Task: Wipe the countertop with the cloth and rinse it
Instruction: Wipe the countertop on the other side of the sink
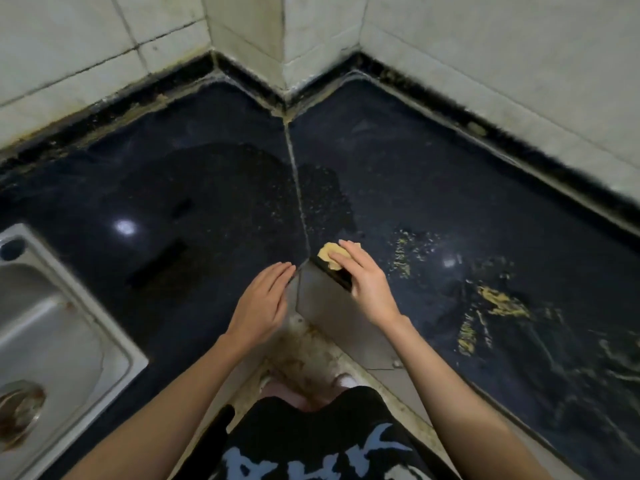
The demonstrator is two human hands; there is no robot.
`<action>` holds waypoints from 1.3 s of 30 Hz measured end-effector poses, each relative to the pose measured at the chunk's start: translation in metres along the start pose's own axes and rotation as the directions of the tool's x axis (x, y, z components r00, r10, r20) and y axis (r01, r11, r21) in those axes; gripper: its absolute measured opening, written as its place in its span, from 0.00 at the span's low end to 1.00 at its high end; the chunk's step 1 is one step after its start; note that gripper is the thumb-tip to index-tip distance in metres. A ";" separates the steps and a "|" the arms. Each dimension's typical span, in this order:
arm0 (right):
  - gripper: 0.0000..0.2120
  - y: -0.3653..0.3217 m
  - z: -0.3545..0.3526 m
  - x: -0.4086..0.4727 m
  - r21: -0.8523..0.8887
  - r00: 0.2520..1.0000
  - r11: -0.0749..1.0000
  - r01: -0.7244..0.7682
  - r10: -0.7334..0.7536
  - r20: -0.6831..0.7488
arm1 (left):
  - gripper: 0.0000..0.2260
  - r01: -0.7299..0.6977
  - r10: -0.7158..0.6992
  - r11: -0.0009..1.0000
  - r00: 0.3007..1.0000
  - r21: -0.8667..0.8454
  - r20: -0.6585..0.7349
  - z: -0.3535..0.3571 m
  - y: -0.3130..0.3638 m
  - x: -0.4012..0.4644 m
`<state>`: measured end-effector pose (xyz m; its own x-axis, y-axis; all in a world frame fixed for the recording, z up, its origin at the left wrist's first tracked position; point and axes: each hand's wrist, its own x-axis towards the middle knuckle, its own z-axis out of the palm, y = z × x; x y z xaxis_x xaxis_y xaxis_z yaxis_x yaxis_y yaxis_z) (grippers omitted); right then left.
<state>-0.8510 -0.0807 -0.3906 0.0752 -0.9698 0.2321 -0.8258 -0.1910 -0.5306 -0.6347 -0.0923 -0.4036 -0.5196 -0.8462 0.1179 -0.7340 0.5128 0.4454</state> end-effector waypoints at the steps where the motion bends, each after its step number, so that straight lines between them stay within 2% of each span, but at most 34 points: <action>1: 0.26 0.011 -0.013 -0.008 -0.012 0.998 0.999 -0.030 0.029 -0.061 | 0.20 -0.033 0.032 0.999 0.999 0.003 0.018 0.005 0.009 0.011; 3: 0.25 0.035 -0.035 -0.025 -0.038 0.979 0.991 -0.127 0.119 -0.164 | 0.20 -0.080 0.080 0.997 0.996 -0.003 0.045 0.017 0.027 0.031; 5: 0.24 0.056 -0.044 -0.043 -0.061 0.959 0.974 -0.220 0.204 -0.198 | 0.20 -0.111 0.112 0.994 0.992 -0.022 0.057 0.030 0.044 0.047; 6: 0.23 0.060 -0.041 -0.052 -0.057 0.964 0.973 -0.222 0.211 -0.162 | 0.20 -0.118 0.120 0.992 0.991 -0.030 0.062 0.036 0.052 0.054; 8: 0.23 0.064 -0.027 -0.071 -0.073 0.992 0.990 -0.119 0.122 0.040 | 0.21 -0.122 0.125 0.992 0.990 -0.035 0.068 0.047 0.067 0.064; 10: 0.24 0.068 -0.014 -0.081 -0.192 0.975 0.981 -0.010 0.052 0.214 | 0.21 -0.118 0.119 0.993 0.990 -0.025 0.076 0.056 0.077 0.071; 12: 0.24 0.076 -0.017 -0.080 -0.271 0.964 0.962 0.002 0.070 0.258 | 0.22 -0.086 0.087 0.996 0.992 -0.014 0.086 0.062 0.080 0.074; 14: 0.23 0.083 -0.024 -0.078 -0.340 0.966 0.940 0.001 0.087 0.243 | 0.23 -0.061 0.061 0.998 0.994 0.002 0.093 0.065 0.080 0.080; 17: 0.22 0.086 -0.027 -0.077 -0.306 0.966 0.952 0.005 0.075 0.249 | 0.24 -0.032 0.024 0.997 0.993 0.067 0.114 0.068 0.077 0.092; 19: 0.21 0.090 -0.025 -0.078 -0.210 0.978 0.978 0.010 0.035 0.208 | 0.25 -0.028 0.012 0.993 0.990 0.111 0.138 0.069 0.073 0.104; 21: 0.25 0.096 -0.025 -0.079 -0.054 0.995 0.999 0.006 -0.001 0.096 | 0.25 -0.046 0.023 0.989 0.986 0.138 0.163 0.069 0.068 0.113; 24: 0.32 0.111 -0.045 -0.067 0.084 0.986 0.989 -0.123 0.132 -0.106 | 0.24 -0.100 0.068 0.984 0.976 0.150 0.205 0.071 0.063 0.133; 27: 0.28 0.137 -0.074 -0.032 0.042 0.931 0.956 -0.291 0.293 -0.215 | 0.24 -0.110 0.073 0.985 0.964 0.134 0.257 0.071 0.055 0.145; 29: 0.23 0.160 -0.084 -0.003 -0.039 0.922 0.926 -0.374 0.367 -0.125 | 0.26 -0.143 0.098 0.980 0.954 0.140 0.285 0.071 0.049 0.148; 31: 0.21 0.180 -0.079 0.017 -0.174 0.898 0.888 -0.425 0.438 0.045 | 0.25 -0.184 0.128 0.970 0.940 0.156 0.317 0.071 0.044 0.148; 32: 0.23 0.185 -0.074 0.023 -0.238 0.877 0.866 -0.439 0.471 0.096 | 0.24 -0.193 0.131 0.968 0.935 0.161 0.330 0.071 0.043 0.148; 34: 0.29 0.183 -0.063 0.030 -0.313 0.857 0.833 -0.455 0.506 0.101 | 0.23 -0.198 0.135 0.967 0.934 0.164 0.331 0.070 0.043 0.148; 36: 0.28 0.166 -0.053 0.031 -0.336 0.888 0.857 -0.390 0.447 0.111 | 0.23 -0.206 0.143 0.964 0.936 0.171 0.321 0.070 0.043 0.148; 39: 0.23 0.126 -0.029 0.007 -0.355 0.946 0.926 -0.132 0.224 0.233 | 0.23 -0.226 0.161 0.960 0.929 0.166 0.332 0.072 0.041 0.148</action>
<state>-0.9703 -0.1068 -0.4324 0.0164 -0.9959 -0.0887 -0.9726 0.0046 -0.2323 -0.7732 -0.1860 -0.4319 -0.7464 -0.6558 -0.1134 -0.6599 0.7071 0.2539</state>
